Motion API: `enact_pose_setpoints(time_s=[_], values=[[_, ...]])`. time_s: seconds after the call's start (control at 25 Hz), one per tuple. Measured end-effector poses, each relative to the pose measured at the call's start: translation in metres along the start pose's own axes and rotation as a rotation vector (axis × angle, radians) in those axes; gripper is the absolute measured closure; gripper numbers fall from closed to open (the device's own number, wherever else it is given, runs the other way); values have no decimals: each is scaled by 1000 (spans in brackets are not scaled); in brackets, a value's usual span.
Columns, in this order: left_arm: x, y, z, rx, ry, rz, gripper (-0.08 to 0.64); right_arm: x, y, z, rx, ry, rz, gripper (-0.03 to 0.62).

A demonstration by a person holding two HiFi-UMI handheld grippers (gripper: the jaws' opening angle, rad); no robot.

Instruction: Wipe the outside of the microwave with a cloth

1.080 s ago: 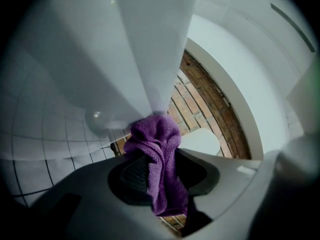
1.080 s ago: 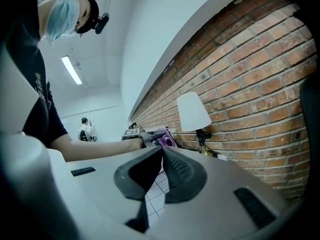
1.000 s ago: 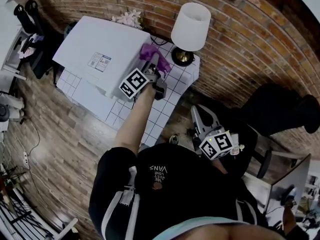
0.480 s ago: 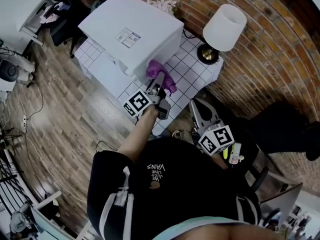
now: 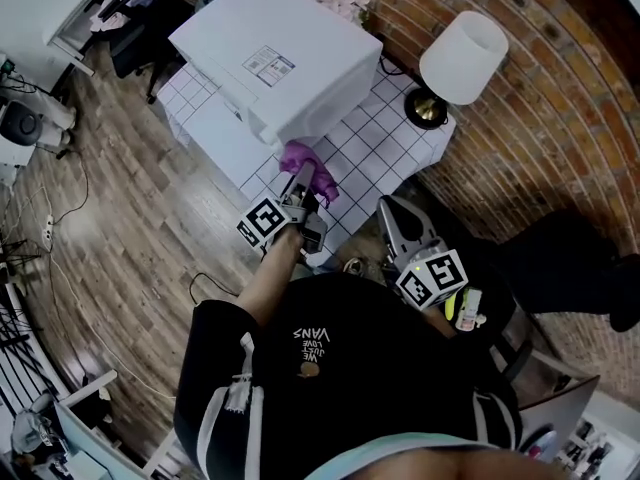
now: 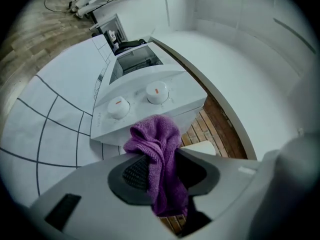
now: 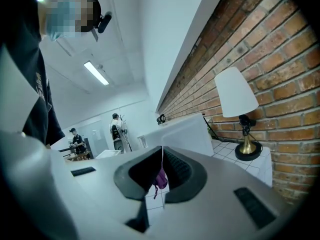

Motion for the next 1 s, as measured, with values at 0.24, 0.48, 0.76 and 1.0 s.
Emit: enact_pose_setpoints(time_s=[0.24, 0.48, 0.76, 1.0], values=[[15, -10, 43, 19, 58, 25, 419, -2, -13, -21, 77, -19, -5, 588], [28, -30, 108, 47, 94, 60, 419, -3, -33, -53, 198, -49, 10, 588], [44, -58, 186, 75, 127, 104, 419, -2, -50, -90, 353, -71, 24, 588], [52, -69, 221, 64, 137, 124, 419, -3, -56, -109, 424, -73, 39, 588]])
Point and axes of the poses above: the fingertips, and each gripper's own axes: z forward along the fingers, y to its left, x out of its underside, the point moved 5 cm from there along -z, backward along the fingers, and after that the axes turned 14 degrees about -x, right-handed, at the moved point
